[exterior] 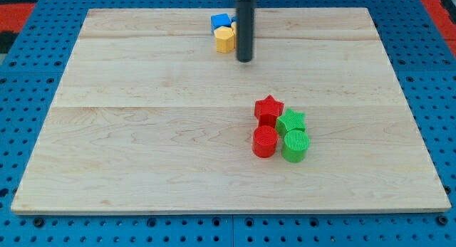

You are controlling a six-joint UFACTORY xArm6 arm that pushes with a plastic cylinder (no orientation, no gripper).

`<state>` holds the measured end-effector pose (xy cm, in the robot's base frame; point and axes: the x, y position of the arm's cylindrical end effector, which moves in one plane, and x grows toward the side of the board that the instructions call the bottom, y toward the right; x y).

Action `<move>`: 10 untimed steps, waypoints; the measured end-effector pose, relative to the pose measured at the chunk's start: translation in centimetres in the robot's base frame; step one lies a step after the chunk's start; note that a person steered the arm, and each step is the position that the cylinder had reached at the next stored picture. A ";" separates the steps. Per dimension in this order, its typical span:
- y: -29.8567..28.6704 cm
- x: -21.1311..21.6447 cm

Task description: Nudge the group of blocks left and down a bit

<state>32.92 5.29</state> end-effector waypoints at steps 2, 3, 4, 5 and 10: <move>3.7 -5.3; 3.7 -6.0; 4.1 -8.9; 3.1 -7.8; -3.8 -8.4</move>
